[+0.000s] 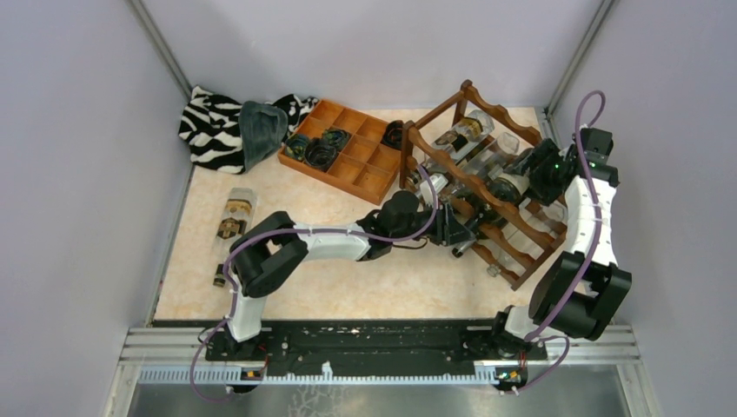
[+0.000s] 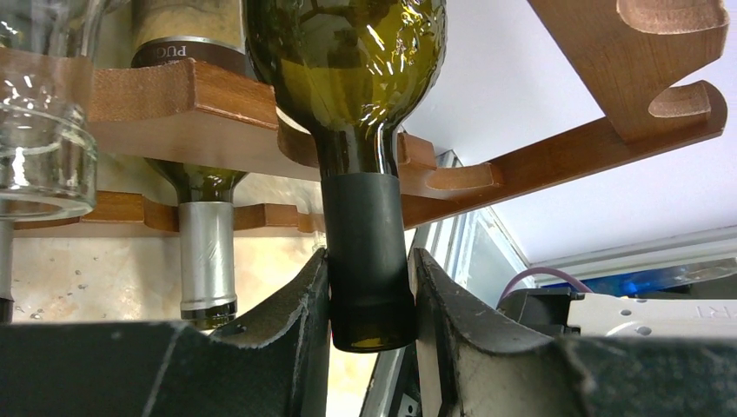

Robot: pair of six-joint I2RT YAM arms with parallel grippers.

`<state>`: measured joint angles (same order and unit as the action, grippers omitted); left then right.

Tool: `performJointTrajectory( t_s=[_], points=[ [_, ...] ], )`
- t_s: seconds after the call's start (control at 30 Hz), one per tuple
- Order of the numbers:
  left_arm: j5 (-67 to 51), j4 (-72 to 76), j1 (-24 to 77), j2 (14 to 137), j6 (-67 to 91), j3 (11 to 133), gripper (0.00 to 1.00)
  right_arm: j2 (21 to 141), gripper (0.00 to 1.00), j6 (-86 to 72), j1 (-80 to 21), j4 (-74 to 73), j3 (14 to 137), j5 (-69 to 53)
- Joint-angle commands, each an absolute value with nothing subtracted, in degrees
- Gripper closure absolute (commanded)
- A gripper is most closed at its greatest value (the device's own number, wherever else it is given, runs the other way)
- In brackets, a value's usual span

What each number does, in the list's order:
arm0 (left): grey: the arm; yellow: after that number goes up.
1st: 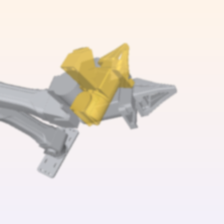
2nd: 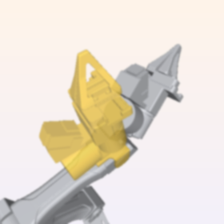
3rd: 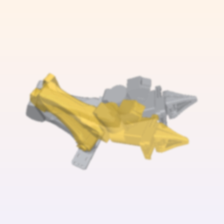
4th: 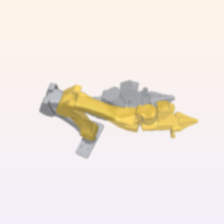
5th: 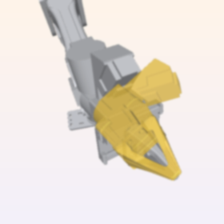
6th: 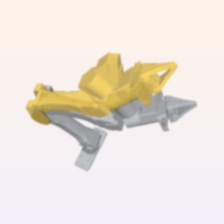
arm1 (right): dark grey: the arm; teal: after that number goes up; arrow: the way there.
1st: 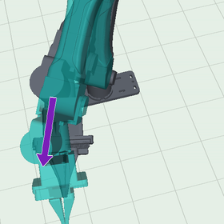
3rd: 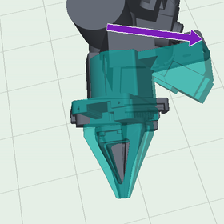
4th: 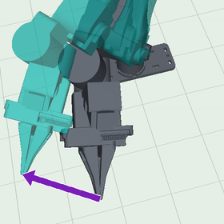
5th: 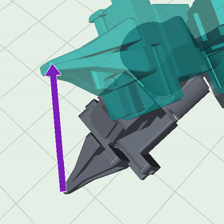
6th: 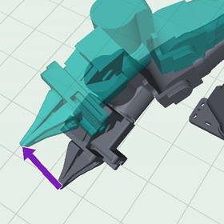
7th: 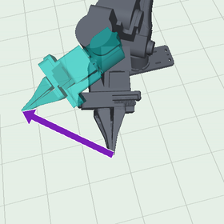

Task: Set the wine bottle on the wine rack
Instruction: Place the wine bottle in the wine rack.

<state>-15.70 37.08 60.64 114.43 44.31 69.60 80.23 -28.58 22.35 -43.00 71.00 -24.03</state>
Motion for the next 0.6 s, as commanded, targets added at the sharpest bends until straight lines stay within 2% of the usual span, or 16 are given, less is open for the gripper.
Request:
performJointTrajectory(
  t_s=[0.0,0.57],
  points=[
    [-20.64,46.14,61.12,112.12,43.76,73.99,1.00,77.55,0.27,-30.71,23.10,-34.11,72.91,-21.96],
    [-20.98,44.38,61.06,114.38,45.03,77.61,1.00,78.05,0.22,-33.66,23.79,-31.17,69.99,-20.61]
  ],
)
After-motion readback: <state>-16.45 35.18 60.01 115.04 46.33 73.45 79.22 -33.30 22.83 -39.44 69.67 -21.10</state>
